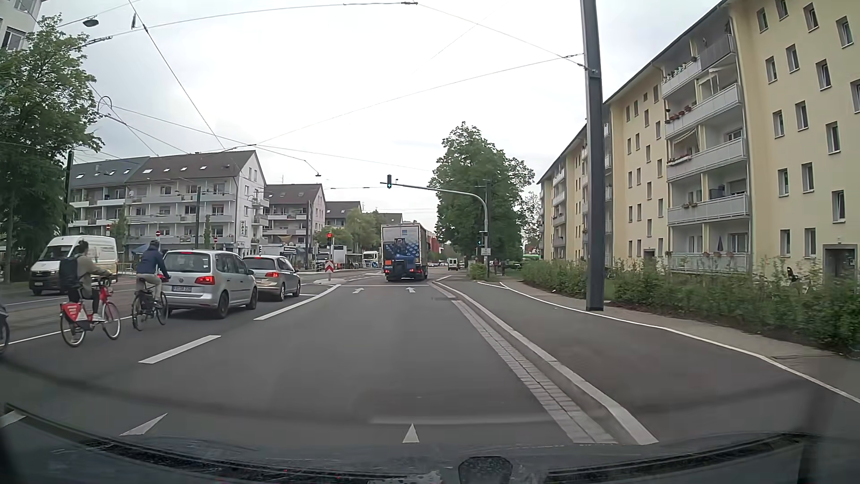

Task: Follow the waypoints while adhering to traffic rules and regulations

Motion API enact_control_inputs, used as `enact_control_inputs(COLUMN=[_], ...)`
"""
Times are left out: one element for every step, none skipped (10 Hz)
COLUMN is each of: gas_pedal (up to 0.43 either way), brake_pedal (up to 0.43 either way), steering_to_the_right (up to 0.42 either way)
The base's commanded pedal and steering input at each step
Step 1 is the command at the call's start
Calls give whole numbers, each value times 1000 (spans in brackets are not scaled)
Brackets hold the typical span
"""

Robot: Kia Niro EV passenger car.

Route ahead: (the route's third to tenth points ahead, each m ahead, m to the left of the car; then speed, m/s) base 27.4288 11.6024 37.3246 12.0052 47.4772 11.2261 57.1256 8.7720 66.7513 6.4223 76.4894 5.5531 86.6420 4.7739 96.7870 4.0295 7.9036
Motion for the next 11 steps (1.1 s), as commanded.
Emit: enact_control_inputs(gas_pedal=[98,98,98,98,98,98,98,98,98,98,98], brake_pedal=[0,0,0,0,0,0,0,0,0,0,0], steering_to_the_right=[-26,-25,-25,-24,-24,-23,-20,-18,-16,-15,-15])
